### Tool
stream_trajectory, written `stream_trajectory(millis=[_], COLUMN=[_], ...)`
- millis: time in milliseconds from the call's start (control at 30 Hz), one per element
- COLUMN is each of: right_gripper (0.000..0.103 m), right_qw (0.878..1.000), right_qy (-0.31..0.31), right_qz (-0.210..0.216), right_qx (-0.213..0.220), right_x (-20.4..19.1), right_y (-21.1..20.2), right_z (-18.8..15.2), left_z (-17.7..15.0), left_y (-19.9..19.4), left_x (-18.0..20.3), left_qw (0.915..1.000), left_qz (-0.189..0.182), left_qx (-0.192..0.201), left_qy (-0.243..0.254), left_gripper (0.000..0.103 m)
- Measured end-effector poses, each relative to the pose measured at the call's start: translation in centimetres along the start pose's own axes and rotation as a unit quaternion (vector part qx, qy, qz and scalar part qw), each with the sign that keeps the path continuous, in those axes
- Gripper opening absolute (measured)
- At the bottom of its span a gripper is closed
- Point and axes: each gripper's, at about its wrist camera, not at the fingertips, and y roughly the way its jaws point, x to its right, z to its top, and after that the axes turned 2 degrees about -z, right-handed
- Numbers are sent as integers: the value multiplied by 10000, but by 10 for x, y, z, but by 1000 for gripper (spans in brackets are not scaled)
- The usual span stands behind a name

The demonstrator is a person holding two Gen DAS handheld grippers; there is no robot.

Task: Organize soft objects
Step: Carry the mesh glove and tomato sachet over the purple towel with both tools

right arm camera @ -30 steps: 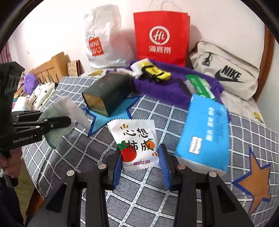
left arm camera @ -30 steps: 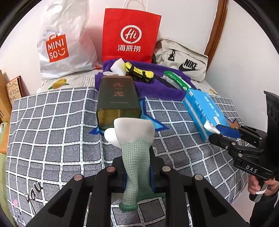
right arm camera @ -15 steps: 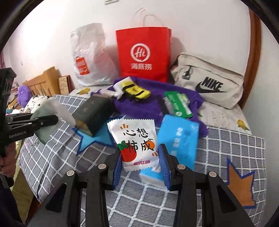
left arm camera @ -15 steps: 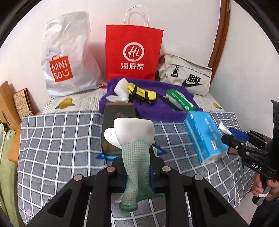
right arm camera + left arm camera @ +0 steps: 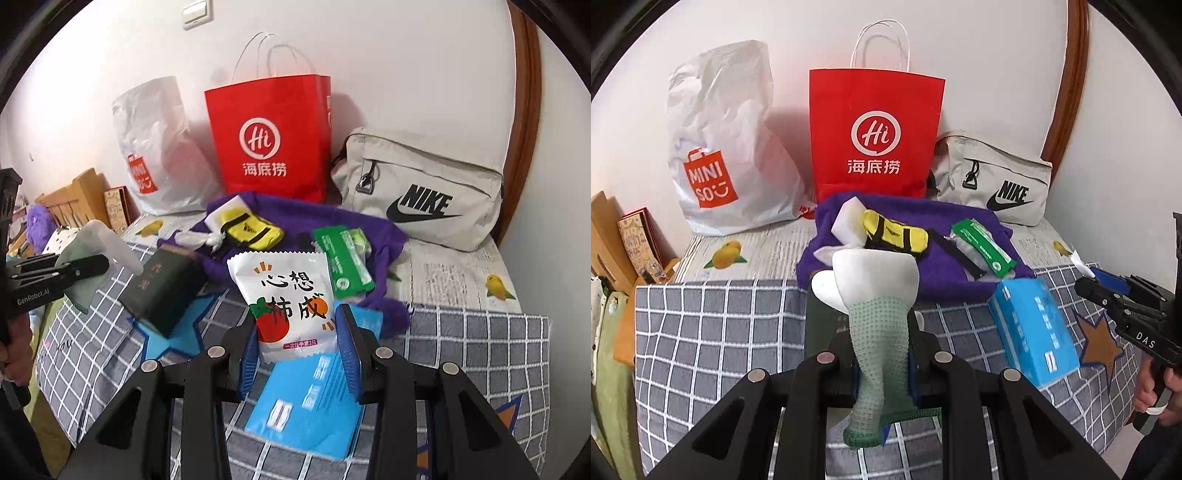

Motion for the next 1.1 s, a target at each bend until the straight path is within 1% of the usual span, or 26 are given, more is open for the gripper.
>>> stream_trajectory(millis=[233, 667, 767, 967, 1100], right_gripper=[39, 39, 39, 39, 39], right_qw=[10000, 9999, 9999, 9994, 9986], right_qy=[19, 46, 32, -15, -58], right_qz=[34, 117, 115, 116, 134], right_qx=[35, -16, -81, -318, -507], right_x=[8, 18, 19, 21, 23], right_y=[15, 46, 58, 90, 115], right_z=[22, 50, 54, 59, 63], left_z=[21, 54, 61, 72, 78], left_y=[16, 44, 57, 96, 123], left_x=[4, 4, 2, -1, 2], left_qw=[10000, 9997, 9997, 9987, 9973], left_qz=[8, -9, -49, -240, -369], left_qx=[-31, -112, -176, -447, -634], left_qy=[74, 202, 179, 68, 96], left_gripper=[18, 18, 18, 18, 18])
